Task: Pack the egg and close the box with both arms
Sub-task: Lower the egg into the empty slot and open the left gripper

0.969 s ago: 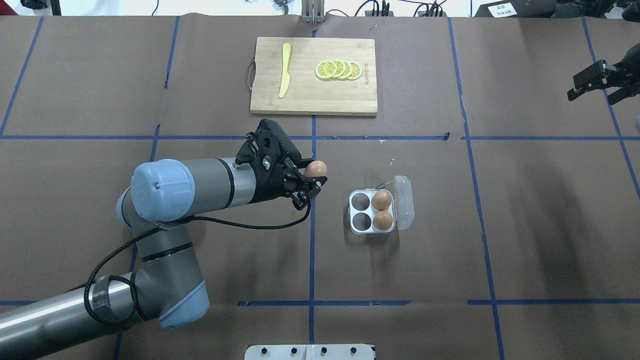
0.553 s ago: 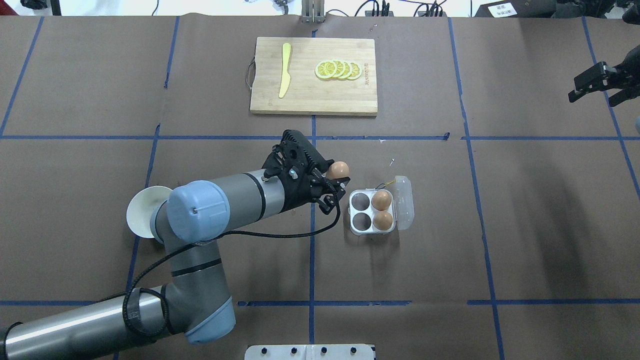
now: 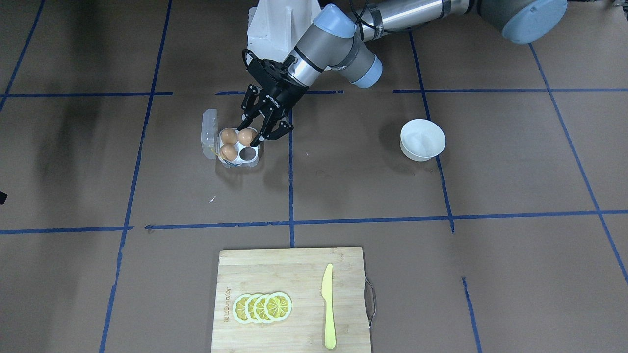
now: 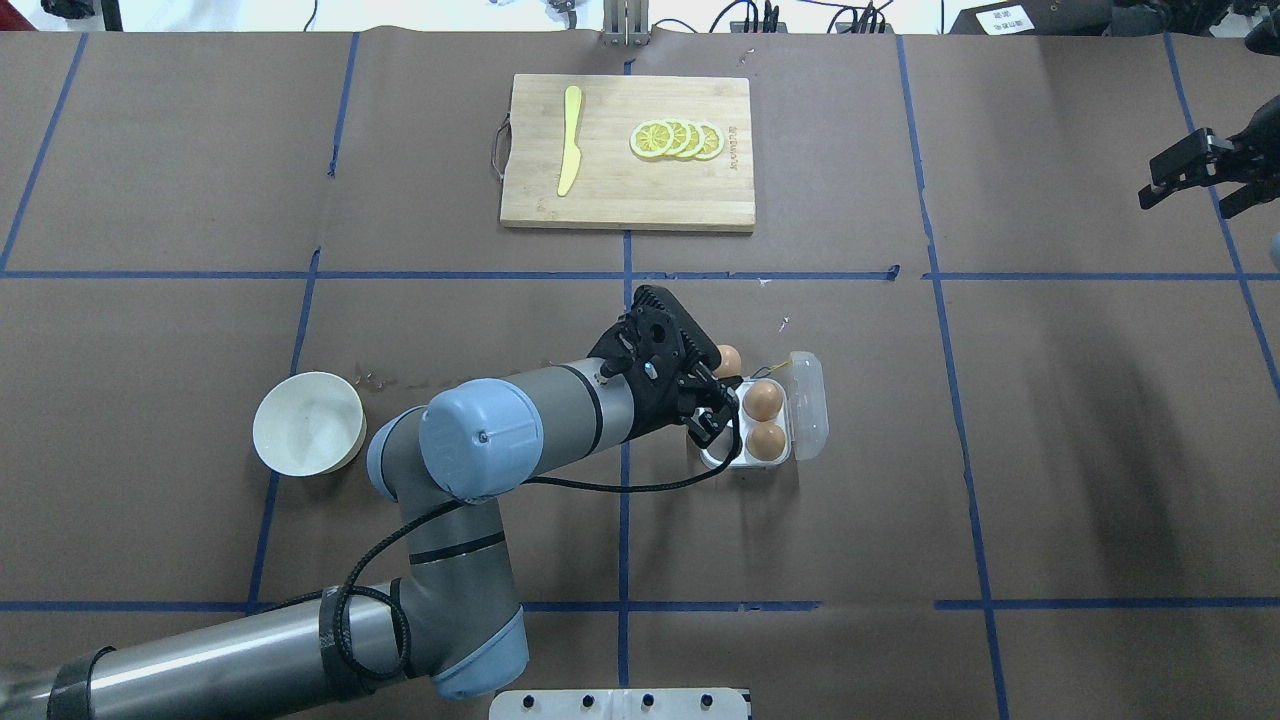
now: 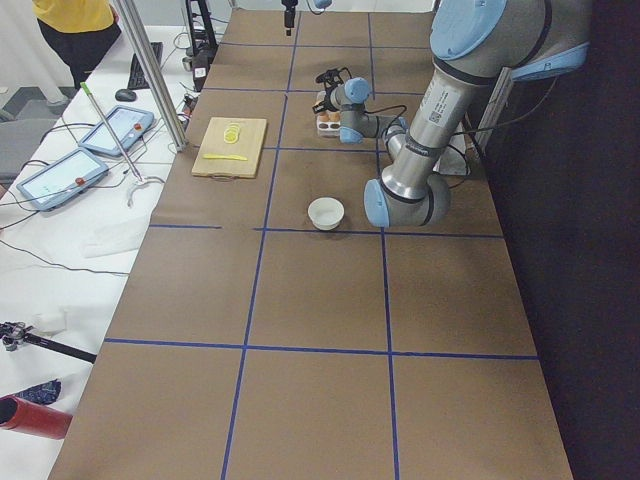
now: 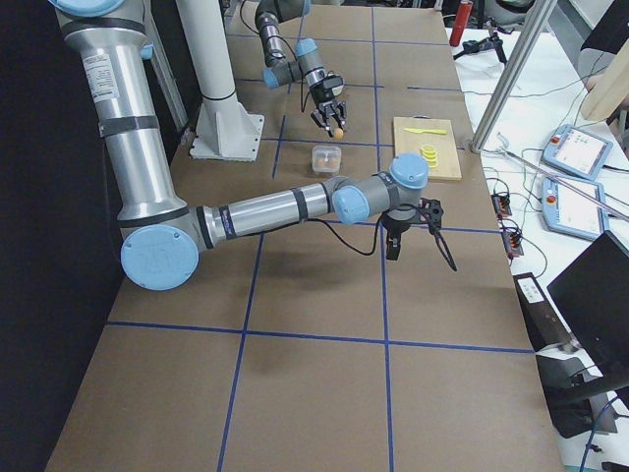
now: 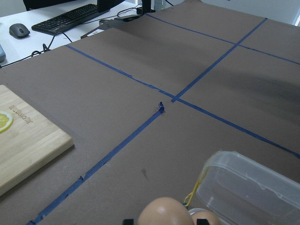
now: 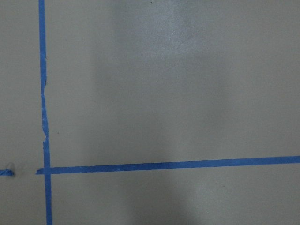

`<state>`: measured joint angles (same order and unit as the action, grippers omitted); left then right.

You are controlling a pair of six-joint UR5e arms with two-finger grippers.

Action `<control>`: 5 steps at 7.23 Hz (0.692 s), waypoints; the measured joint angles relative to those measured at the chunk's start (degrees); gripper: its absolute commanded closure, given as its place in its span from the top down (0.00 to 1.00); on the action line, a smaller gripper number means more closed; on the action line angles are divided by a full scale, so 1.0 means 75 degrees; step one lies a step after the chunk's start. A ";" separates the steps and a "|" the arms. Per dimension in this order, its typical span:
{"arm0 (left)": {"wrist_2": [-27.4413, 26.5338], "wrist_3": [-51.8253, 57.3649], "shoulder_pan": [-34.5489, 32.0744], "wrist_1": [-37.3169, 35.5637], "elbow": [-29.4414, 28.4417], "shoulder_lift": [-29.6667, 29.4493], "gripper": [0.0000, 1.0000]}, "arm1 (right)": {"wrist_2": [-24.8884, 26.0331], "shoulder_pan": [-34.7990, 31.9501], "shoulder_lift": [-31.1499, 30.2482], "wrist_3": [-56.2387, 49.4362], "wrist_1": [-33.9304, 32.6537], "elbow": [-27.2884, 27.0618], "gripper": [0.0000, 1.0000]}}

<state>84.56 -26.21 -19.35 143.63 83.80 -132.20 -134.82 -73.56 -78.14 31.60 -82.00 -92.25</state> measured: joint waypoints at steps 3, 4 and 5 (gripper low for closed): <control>-0.0011 0.0058 0.0223 -0.0110 -0.0153 -0.0063 0.00 | 0.0000 0.0000 0.0000 0.0005 0.0000 0.0038 1.00; -0.0012 0.0067 0.0239 -0.0116 -0.0265 -0.0120 0.00 | 0.0000 0.0000 0.0000 0.0005 0.0000 0.0042 1.00; -0.0012 0.0074 0.0243 -0.0119 -0.0349 -0.0170 0.00 | 0.0000 0.0000 0.0000 0.0005 0.0000 0.0042 1.00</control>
<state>84.46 -25.66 -17.52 142.74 81.18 -133.48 -134.83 -73.57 -78.13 31.64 -82.00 -91.94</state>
